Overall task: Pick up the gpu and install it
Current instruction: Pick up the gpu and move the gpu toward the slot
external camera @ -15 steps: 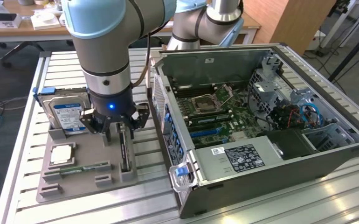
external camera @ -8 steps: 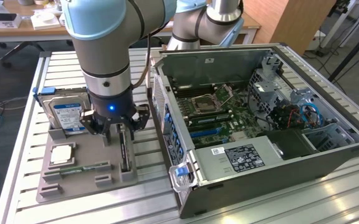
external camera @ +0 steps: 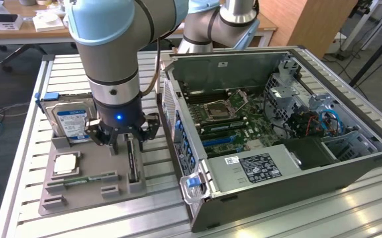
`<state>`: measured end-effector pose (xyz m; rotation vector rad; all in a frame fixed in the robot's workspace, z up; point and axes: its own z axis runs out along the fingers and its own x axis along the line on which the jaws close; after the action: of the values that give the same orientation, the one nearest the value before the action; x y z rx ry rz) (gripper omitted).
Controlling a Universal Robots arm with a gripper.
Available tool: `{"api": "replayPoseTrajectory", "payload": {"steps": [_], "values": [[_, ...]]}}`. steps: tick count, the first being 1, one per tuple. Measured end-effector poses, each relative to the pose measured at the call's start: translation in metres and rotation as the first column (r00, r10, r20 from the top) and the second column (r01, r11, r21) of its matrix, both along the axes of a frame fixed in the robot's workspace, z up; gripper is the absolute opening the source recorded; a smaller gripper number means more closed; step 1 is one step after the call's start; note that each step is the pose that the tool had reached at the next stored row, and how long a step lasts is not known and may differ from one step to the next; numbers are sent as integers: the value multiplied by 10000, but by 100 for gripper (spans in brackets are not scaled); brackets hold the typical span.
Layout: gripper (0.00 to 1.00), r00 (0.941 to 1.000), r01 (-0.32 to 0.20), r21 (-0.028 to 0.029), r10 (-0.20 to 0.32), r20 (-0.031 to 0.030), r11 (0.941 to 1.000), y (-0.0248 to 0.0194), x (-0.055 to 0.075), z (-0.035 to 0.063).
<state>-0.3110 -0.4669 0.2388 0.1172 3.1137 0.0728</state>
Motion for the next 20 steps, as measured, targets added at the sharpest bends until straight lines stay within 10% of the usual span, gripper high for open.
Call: {"api": "replayPoseTrajectory", "payload": {"steps": [20], "values": [[59,10000,-17,0,17,0,10000,-57,27,-6]]}}
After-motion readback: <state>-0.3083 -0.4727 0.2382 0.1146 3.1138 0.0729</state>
